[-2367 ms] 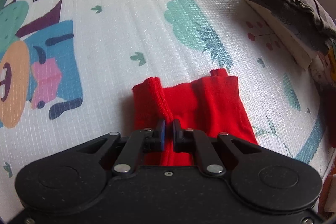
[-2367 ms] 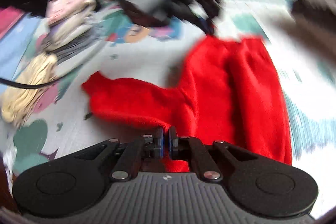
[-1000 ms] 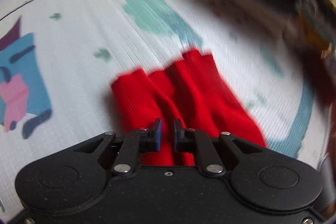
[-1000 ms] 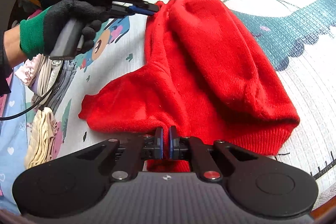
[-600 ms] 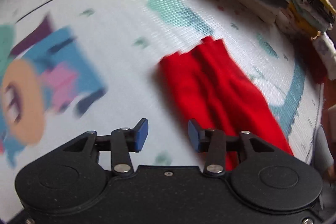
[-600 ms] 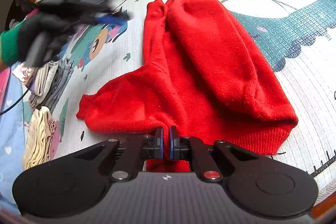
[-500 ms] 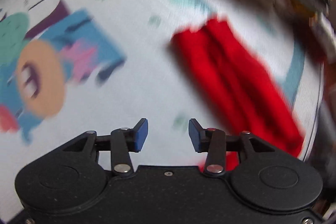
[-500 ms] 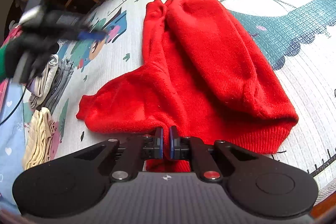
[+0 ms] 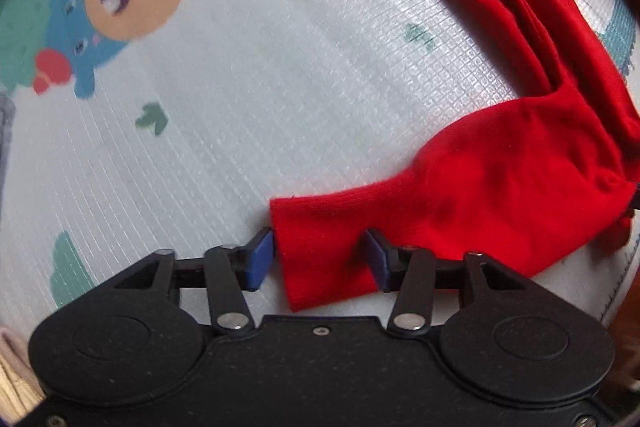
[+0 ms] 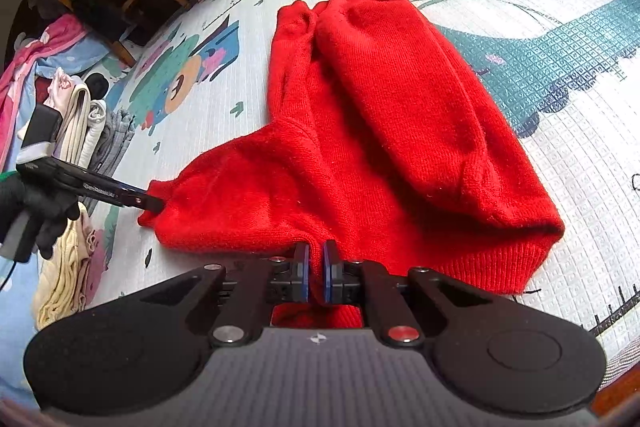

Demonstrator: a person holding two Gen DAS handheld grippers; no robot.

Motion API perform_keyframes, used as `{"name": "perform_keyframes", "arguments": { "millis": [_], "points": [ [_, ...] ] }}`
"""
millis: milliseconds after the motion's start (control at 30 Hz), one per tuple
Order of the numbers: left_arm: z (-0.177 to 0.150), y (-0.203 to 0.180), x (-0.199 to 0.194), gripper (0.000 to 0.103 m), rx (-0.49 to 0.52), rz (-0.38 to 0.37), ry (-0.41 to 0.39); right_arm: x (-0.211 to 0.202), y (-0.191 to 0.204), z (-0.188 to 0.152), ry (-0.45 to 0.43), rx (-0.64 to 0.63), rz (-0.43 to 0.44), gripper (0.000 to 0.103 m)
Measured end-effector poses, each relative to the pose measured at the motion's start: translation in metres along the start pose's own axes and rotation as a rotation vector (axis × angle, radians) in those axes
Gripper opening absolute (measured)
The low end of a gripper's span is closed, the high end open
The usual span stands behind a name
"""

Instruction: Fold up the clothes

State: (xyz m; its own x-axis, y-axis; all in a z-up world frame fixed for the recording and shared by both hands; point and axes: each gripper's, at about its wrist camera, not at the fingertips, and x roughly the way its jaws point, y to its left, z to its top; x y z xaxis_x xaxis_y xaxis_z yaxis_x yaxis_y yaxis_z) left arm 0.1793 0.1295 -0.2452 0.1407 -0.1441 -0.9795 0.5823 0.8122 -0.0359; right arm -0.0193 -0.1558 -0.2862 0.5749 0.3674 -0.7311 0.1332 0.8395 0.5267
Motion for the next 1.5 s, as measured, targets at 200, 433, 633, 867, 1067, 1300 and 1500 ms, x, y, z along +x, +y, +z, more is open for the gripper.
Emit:
{"name": "perform_keyframes", "arguments": {
  "millis": [200,433,633,867,1067,1300,1500],
  "points": [
    [0.013,-0.036,-0.031,0.008,0.144,-0.034,-0.088,-0.001,0.009,-0.001,-0.005,-0.058,-0.025,0.012],
    [0.1,-0.112,-0.159,0.008,0.215,-0.256,-0.399,-0.009,0.017,-0.004,-0.031,-0.126,-0.06,0.023],
    [0.158,-0.201,-0.182,0.008,0.325,-0.347,-0.458,-0.019,0.022,-0.006,-0.063,-0.187,-0.134,0.041],
    [0.172,-0.221,-0.139,0.008,0.35,-0.266,-0.34,-0.036,0.022,-0.01,-0.113,-0.24,-0.284,0.043],
    [0.174,-0.198,-0.124,0.008,0.332,-0.221,-0.292,-0.042,0.048,-0.033,-0.155,-0.446,-0.255,0.043],
    [0.171,-0.184,-0.124,0.008,0.425,-0.179,-0.274,-0.012,0.086,-0.034,-0.094,-0.692,-0.071,0.049],
    [0.17,-0.175,-0.09,0.008,0.606,0.069,-0.227,0.009,0.063,-0.035,0.042,-0.647,-0.092,0.051]
  ]
}}
